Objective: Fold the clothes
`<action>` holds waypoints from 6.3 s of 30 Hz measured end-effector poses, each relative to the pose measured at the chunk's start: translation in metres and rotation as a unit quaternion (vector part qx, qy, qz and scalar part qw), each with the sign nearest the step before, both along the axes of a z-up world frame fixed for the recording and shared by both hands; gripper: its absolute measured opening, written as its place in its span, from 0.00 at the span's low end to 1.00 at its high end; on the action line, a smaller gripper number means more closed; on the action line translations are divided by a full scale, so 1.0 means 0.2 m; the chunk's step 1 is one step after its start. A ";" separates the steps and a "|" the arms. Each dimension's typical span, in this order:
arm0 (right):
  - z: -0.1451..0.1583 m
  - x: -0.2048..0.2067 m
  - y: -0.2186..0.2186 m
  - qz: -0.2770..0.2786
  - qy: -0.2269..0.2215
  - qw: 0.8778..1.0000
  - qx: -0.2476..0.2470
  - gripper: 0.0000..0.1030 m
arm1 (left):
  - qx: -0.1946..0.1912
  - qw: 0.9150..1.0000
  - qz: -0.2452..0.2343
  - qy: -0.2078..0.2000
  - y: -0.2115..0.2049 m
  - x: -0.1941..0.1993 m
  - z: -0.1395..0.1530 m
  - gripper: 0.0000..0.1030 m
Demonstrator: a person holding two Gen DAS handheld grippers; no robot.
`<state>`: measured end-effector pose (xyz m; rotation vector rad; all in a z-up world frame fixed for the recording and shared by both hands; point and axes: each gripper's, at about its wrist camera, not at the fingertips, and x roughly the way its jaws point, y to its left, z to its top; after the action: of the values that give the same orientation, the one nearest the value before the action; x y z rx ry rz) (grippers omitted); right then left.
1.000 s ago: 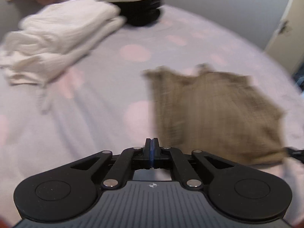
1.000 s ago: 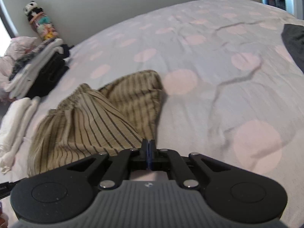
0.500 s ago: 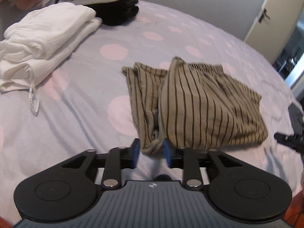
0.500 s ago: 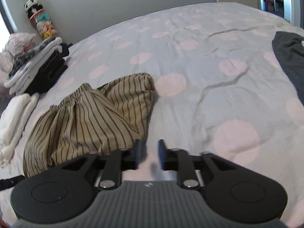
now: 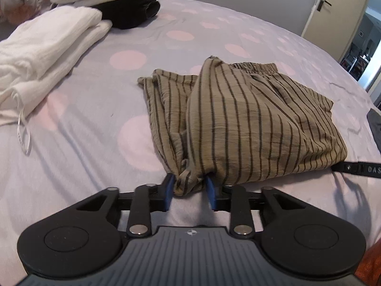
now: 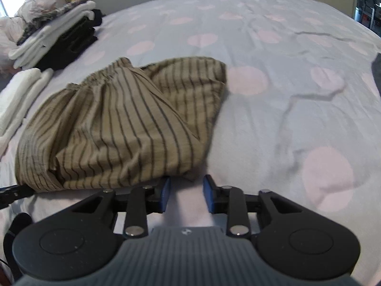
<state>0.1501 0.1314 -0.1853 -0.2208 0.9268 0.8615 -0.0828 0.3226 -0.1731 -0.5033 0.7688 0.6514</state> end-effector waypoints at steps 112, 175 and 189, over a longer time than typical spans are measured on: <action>-0.03 0.03 0.32 0.001 -0.200 0.976 0.087 0.10 | -0.032 0.988 0.099 -0.115 0.42 0.16 -0.03 0.36; 1.03 -0.60 1.93 0.361 -0.210 0.865 0.279 0.06 | 0.099 0.855 0.458 -0.223 0.82 -0.59 0.69 0.06; 0.67 -0.87 2.85 0.441 -0.226 0.852 0.170 0.06 | 0.095 0.831 0.528 -0.150 1.07 -0.57 0.32 0.06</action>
<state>-0.0233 0.7015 -0.0522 -0.5347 0.1681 1.7134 -0.1962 0.5362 -0.1097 -0.8208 0.0478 1.6156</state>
